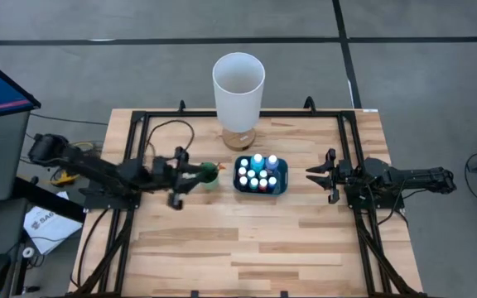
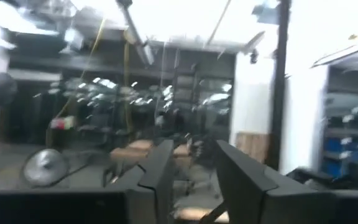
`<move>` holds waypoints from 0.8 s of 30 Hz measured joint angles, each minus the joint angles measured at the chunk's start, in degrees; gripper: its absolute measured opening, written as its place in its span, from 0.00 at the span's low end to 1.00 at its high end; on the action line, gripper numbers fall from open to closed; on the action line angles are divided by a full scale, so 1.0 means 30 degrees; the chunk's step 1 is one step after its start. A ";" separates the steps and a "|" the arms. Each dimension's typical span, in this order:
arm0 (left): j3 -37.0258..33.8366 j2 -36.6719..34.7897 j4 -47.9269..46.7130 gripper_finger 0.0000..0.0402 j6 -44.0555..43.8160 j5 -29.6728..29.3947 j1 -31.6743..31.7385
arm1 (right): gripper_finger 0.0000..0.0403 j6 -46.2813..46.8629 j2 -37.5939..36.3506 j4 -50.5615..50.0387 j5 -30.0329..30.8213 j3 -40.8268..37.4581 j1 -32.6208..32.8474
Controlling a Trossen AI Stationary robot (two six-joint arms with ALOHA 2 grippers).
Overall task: Pick & Place Paint Supplies
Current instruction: Return to Home Position
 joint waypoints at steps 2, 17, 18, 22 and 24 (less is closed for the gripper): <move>0.0000 -0.1749 -0.0929 0.22 0.0348 0.0151 -0.0376 | 0.24 -0.0002 0.0003 0.0002 0.0000 -0.0005 0.0000; -0.1647 -1.3080 -0.8332 0.00 0.5418 -0.2203 -0.2533 | 0.24 -0.0003 0.0003 0.0002 -0.0003 0.0000 0.0000; -0.2204 -1.3803 -0.8316 0.00 0.5154 -0.2001 -0.2533 | 0.24 0.0000 0.0000 0.0003 0.0002 -0.0002 -0.0004; -0.4597 -1.6573 -0.8451 0.00 0.4505 -0.1360 -0.2533 | 0.24 -0.0007 0.0003 0.0000 -0.0002 -0.0001 0.0000; -0.5622 -1.7681 -0.8368 0.00 0.4341 -0.1364 -0.2533 | 0.24 -0.0006 0.0003 0.0007 -0.0005 -0.0005 0.0000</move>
